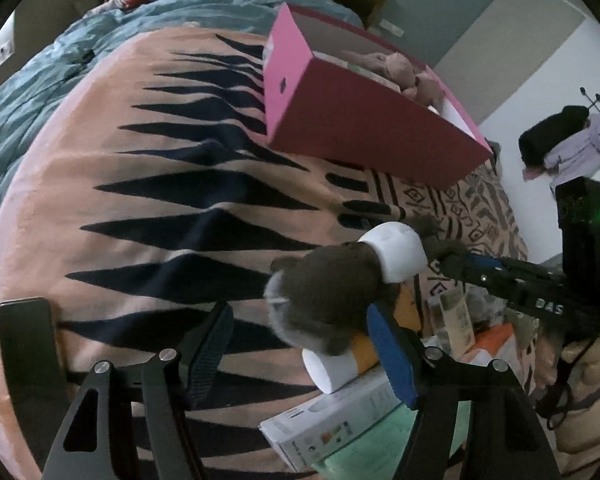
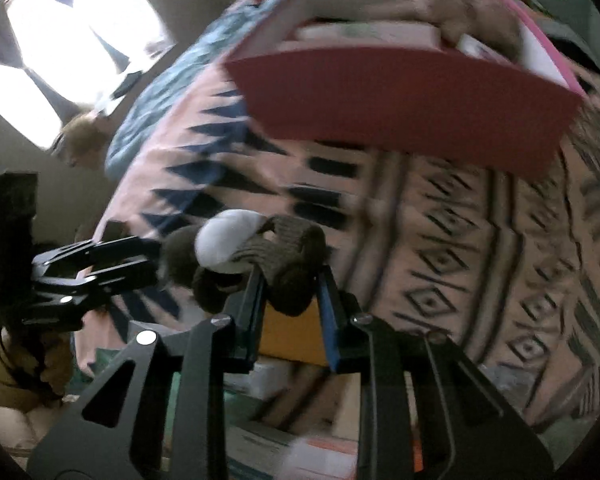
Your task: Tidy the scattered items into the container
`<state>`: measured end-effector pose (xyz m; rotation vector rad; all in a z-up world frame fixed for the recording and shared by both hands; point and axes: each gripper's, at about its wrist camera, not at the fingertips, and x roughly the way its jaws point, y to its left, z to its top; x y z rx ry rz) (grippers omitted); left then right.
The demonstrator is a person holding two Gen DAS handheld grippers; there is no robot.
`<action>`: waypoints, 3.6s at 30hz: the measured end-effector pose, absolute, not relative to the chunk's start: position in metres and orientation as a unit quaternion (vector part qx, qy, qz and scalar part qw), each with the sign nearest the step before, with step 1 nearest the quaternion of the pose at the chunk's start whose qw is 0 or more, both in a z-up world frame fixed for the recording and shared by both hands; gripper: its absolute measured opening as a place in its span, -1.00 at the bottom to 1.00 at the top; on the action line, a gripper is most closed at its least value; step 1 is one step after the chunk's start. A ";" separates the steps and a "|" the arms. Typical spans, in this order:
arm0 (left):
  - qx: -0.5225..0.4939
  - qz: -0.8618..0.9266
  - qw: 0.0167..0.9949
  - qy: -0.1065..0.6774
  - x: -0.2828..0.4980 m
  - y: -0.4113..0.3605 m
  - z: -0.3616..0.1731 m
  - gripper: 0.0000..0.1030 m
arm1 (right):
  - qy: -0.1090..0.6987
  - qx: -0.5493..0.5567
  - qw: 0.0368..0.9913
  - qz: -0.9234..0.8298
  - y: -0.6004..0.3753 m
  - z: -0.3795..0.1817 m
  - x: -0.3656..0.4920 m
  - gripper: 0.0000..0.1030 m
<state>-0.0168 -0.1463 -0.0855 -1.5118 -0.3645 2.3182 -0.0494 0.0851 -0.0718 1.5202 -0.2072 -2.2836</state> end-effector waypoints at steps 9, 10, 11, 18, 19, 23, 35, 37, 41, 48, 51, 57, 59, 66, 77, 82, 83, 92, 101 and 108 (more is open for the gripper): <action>-0.554 0.800 0.191 -0.131 -0.023 -0.142 -0.099 0.42 | -0.117 0.551 0.156 -0.811 0.110 -0.083 -0.040 -0.08; -0.556 0.798 0.191 -0.131 -0.024 -0.141 -0.100 0.42 | -0.121 0.546 0.161 -0.813 0.109 -0.079 -0.038 -0.08; -0.558 0.797 0.192 -0.130 -0.025 -0.141 -0.102 0.42 | -0.122 0.541 0.167 -0.815 0.107 -0.075 -0.037 -0.06; -0.566 0.790 0.197 -0.129 -0.027 -0.135 -0.107 0.41 | -0.109 0.526 0.200 -0.819 0.082 -0.064 -0.052 -0.01; -0.568 0.789 0.194 -0.130 -0.027 -0.136 -0.108 0.41 | -0.106 0.526 0.203 -0.819 0.077 -0.064 -0.056 -0.01; -0.573 0.785 0.186 -0.145 -0.028 -0.144 -0.113 0.38 | -0.086 0.525 0.223 -0.817 0.059 -0.065 -0.069 -0.01; -0.572 0.785 0.173 -0.162 -0.031 -0.150 -0.117 0.37 | -0.071 0.536 0.225 -0.810 0.037 -0.065 -0.082 0.00; -0.572 0.786 0.172 -0.162 -0.031 -0.150 -0.116 0.37 | -0.064 0.524 0.224 -0.819 0.041 -0.054 -0.080 -0.01; -0.571 0.785 0.173 -0.164 -0.033 -0.149 -0.117 0.37 | -0.051 0.506 0.223 -0.832 0.043 -0.043 -0.091 0.00; -0.574 0.779 0.178 -0.180 -0.033 -0.152 -0.119 0.37 | -0.031 0.555 0.237 -0.797 0.023 -0.078 -0.120 0.00; -0.572 0.777 0.179 -0.192 -0.033 -0.157 -0.119 0.37 | -0.020 0.564 0.253 -0.786 0.019 -0.084 -0.112 0.00; -0.574 0.765 0.184 -0.226 -0.036 -0.162 -0.123 0.37 | -0.032 0.569 0.255 -0.781 0.027 -0.087 -0.092 -0.01; -0.573 0.766 0.184 -0.227 -0.038 -0.162 -0.123 0.37 | -0.035 0.570 0.254 -0.781 0.028 -0.089 -0.086 -0.01; -0.569 0.767 0.179 -0.236 -0.046 -0.163 -0.121 0.37 | -0.048 0.566 0.253 -0.783 0.027 -0.092 -0.083 -0.02; -0.564 0.776 0.185 -0.212 -0.058 -0.151 -0.115 0.18 | -0.053 0.557 0.246 -0.791 0.027 -0.092 -0.080 -0.11; -0.561 0.778 0.188 -0.211 -0.057 -0.150 -0.111 0.15 | -0.051 0.553 0.241 -0.796 0.029 -0.089 -0.078 -0.11; -0.558 0.779 0.191 -0.214 -0.057 -0.150 -0.109 0.15 | -0.053 0.552 0.240 -0.797 0.030 -0.088 -0.078 -0.11; -0.546 0.785 0.200 -0.212 -0.054 -0.145 -0.094 0.15 | -0.047 0.538 0.236 -0.808 0.034 -0.076 -0.068 -0.11; -0.532 0.793 0.211 -0.208 -0.050 -0.140 -0.075 0.15 | -0.060 0.521 0.232 -0.819 0.044 -0.060 -0.059 -0.11; -0.527 0.796 0.220 -0.200 -0.050 -0.135 -0.066 0.15 | -0.074 0.513 0.228 -0.824 0.052 -0.052 -0.055 -0.11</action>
